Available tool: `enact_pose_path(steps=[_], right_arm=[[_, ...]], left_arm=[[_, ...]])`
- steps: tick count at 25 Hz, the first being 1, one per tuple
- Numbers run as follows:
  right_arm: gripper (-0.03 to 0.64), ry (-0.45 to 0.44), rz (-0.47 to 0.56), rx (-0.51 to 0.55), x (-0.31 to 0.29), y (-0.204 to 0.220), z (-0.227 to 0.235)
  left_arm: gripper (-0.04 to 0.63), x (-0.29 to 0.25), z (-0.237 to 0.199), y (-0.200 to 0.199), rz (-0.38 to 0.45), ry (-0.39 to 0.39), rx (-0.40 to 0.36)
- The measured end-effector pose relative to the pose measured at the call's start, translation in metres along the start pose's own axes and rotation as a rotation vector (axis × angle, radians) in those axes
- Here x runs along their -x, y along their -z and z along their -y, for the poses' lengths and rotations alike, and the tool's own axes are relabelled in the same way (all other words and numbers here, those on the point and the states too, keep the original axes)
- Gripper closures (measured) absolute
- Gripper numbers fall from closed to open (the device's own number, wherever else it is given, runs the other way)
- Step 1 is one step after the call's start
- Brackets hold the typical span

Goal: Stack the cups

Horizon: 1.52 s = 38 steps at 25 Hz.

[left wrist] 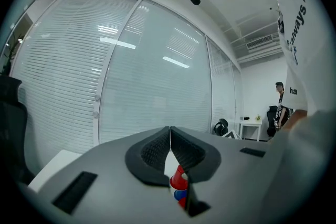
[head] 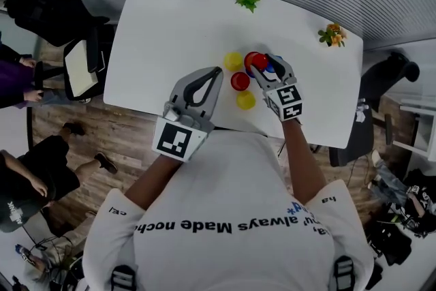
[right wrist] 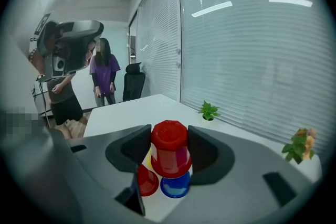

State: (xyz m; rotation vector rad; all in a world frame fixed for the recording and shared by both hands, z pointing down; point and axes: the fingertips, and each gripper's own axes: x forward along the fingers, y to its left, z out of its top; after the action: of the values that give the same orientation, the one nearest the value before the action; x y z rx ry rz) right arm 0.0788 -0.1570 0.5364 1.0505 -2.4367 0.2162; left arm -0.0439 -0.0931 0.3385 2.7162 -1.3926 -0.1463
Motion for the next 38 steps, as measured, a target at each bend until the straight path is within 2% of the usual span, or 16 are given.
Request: enact_pose_path(steps=[9, 27, 32, 38], right_arm=[[0.388, -0.033, -0.039, -0.015, -0.03, 0.01, 0.0], [0.385, -0.051, -0.053, -0.026, -0.035, 0.014, 0.001], [0.35, -0.056, -0.05, -0.032, -0.035, 0.014, 0.0], [0.338, -0.045, -0.035, -0.05, -0.022, 0.014, 0.001]], left_arm=[[0.575, -0.002, -0.013, 0.004, -0.006, -0.029, 0.006], [0.575, -0.011, -0.019, 0.01, -0.02, -0.034, 0.011], [0.575, -0.01, -0.018, 0.009, -0.014, -0.036, 0.016], [0.575, -0.008, -0.014, 0.008, -0.01, -0.032, 0.008]])
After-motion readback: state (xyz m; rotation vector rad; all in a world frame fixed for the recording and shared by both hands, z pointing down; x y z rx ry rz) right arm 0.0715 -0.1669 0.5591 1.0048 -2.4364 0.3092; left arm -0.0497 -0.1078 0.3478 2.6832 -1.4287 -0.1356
